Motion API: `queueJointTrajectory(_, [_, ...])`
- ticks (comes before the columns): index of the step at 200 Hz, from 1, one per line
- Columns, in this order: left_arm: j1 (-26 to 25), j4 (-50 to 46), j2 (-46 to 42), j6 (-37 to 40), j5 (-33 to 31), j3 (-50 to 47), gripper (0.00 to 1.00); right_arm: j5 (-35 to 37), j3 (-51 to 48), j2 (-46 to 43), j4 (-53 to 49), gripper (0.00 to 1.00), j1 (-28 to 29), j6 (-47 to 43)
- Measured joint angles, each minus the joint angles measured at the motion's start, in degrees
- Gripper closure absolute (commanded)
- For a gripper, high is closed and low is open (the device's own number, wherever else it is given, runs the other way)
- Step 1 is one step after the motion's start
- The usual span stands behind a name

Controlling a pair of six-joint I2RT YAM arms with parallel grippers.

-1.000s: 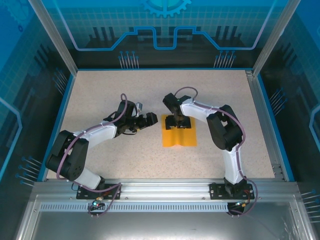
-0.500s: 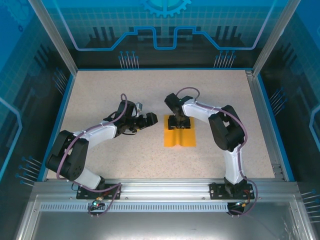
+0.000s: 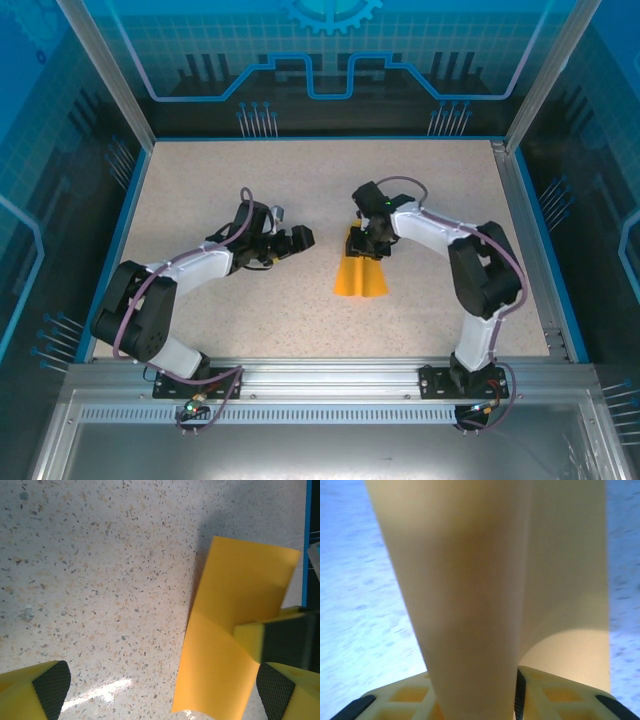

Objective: Fold a paper plane with a square sheet of paper (pick it up from the middle)

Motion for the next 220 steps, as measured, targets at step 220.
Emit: queueJointTrajectory(220, [0.1,3.0,13.3,-3.3,18.8,10.4,0.13,-24.3,-7.2,5.5,15.9,0.32,-13.6,-2.1])
